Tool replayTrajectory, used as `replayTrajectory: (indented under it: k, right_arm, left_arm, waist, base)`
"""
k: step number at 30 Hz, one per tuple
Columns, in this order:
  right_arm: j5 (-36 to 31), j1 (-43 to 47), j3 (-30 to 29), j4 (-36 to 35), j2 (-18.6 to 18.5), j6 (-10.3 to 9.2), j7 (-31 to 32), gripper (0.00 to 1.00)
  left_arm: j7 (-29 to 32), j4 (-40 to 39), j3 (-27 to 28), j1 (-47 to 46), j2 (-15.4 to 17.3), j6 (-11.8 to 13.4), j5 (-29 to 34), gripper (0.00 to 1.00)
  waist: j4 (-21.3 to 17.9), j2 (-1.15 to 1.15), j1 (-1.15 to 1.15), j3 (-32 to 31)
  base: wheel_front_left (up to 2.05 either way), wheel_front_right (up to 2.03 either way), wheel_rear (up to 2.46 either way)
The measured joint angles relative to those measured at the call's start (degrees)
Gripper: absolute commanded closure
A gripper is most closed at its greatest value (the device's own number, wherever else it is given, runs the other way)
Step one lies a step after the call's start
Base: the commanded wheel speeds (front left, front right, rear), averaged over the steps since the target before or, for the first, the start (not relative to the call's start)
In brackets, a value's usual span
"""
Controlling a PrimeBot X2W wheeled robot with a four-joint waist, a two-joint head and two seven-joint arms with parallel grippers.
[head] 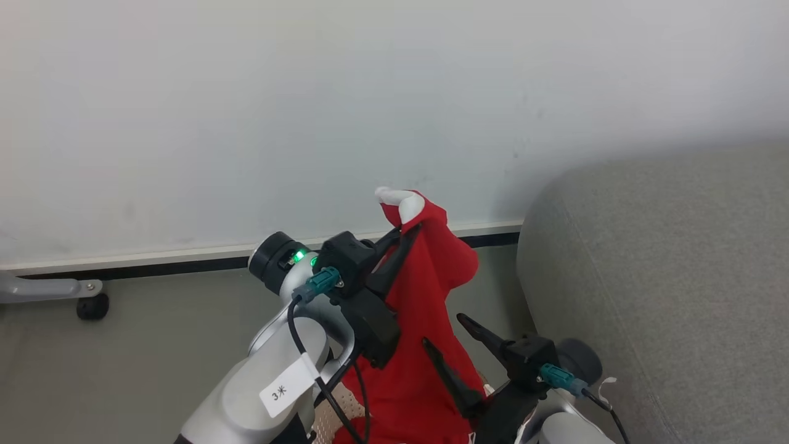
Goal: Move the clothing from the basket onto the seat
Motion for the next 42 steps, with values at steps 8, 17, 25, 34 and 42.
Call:
replayTrajectory:
  k: [8, 17, 25, 34, 42]
  right_arm:
    - [2.55, -1.76, 3.89, 3.97, 0.01, 0.0, 0.01, 0.0]
    - [6.87, -4.95, 6.61, 8.58, -0.01, -0.1, 0.01, 0.87]
    - [8.95, -5.87, 6.73, 10.06, -0.01, -0.52, 0.01, 1.0]
    - [9.78, -6.6, 3.09, 11.61, -0.2, -0.51, 0.01, 1.0]
    - [9.2, -8.08, 0.73, 9.11, -3.57, -1.03, 0.01, 1.0]
  left_arm:
    - [1.58, -3.0, -2.72, -0.01, -0.21, 0.0, -2.26, 1.0]
    - [3.01, -6.48, -3.82, 0.38, -0.31, 0.0, -4.15, 1.0]
    - [3.66, -7.06, -1.74, 3.52, 0.79, 0.35, -6.32, 0.52]
    - [2.75, -6.97, 1.79, 6.99, 3.61, 2.26, -7.68, 0.0]
    - [1.22, -7.44, 3.47, 11.1, 5.32, 3.13, -9.67, 0.0]
  waist:
    - [2.15, 0.01, 0.0, -1.33]
    - [3.71, 0.01, 0.01, -1.58]
    - [3.19, 0.01, 0.01, -1.38]
    - [0.39, 0.01, 0.01, -0.89]
    - [-3.09, 0.01, 0.01, -0.68]
  base:
    - [0.0, 0.0, 0.0]
    - [0.0, 0.0, 0.0]
    - [0.0, 0.0, 0.0]
    - [0.0, 0.0, 0.0]
    - [0.0, 0.0, 0.0]
